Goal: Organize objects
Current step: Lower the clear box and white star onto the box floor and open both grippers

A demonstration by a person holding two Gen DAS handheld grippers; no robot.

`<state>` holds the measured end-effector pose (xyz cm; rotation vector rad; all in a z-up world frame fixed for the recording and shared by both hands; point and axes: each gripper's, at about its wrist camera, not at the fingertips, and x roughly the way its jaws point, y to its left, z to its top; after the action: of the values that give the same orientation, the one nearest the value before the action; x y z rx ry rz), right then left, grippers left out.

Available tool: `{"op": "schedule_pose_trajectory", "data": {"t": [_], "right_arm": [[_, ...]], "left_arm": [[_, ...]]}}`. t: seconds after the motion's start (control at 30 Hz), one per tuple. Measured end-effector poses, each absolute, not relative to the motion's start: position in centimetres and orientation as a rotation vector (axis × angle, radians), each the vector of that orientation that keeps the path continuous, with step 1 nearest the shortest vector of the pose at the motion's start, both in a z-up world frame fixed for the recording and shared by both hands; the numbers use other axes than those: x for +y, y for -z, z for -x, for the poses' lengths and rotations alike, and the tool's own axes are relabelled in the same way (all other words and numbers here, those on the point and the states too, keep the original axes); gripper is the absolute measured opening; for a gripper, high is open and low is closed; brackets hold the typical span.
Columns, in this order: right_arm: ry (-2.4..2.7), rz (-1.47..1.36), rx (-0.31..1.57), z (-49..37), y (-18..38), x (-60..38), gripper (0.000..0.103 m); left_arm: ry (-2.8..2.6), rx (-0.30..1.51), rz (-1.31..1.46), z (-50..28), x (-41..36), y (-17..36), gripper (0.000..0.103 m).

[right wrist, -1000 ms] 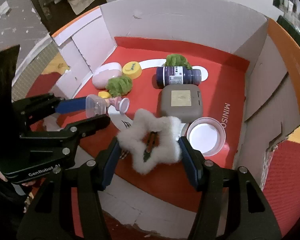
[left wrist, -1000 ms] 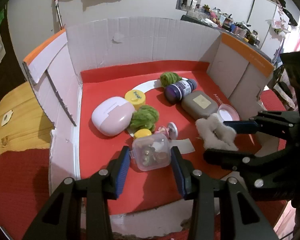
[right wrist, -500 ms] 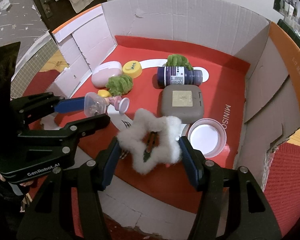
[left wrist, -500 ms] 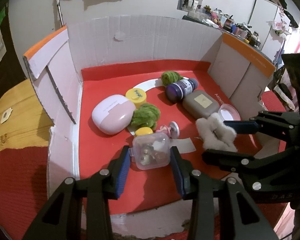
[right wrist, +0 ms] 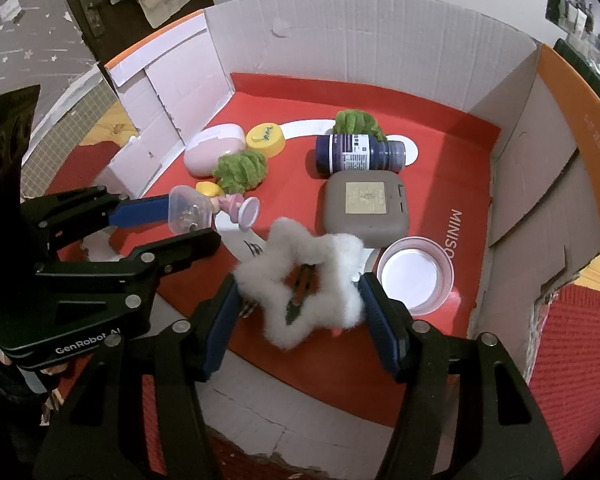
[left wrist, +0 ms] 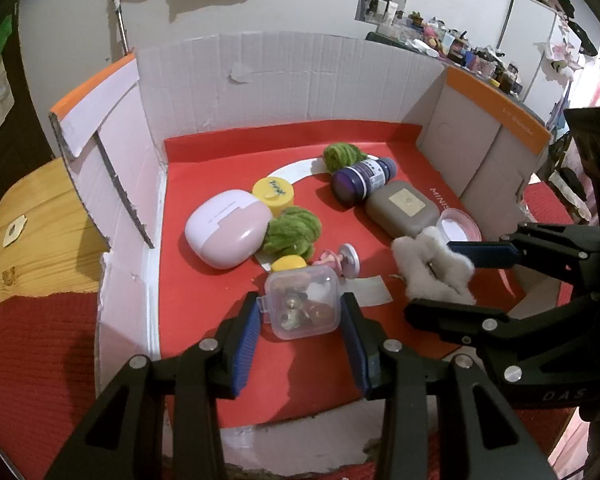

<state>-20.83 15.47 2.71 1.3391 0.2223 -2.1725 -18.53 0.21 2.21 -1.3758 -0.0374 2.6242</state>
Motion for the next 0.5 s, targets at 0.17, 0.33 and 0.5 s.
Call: {"op": "schedule_pose_trajectory", "data": {"t": [0.17, 0.33, 0.5], "right_arm": [[2.173, -1.334, 0.209, 20.7, -2.8, 15.5, 0.061], [2.186, -1.316, 0.196, 20.3, -3.0, 15.6, 0.066], [2.216, -1.280, 0.174, 19.6, -3.8, 15.9, 0.070]], "left_arm": [[-2.625, -0.053, 1.378, 18.5, 0.0, -2.2, 0.042], [-2.640, -0.063, 1.363, 18.3, -0.2, -2.4, 0.045], [-2.678, -0.056, 1.317, 17.6, -0.2, -3.3, 0.055]]}}
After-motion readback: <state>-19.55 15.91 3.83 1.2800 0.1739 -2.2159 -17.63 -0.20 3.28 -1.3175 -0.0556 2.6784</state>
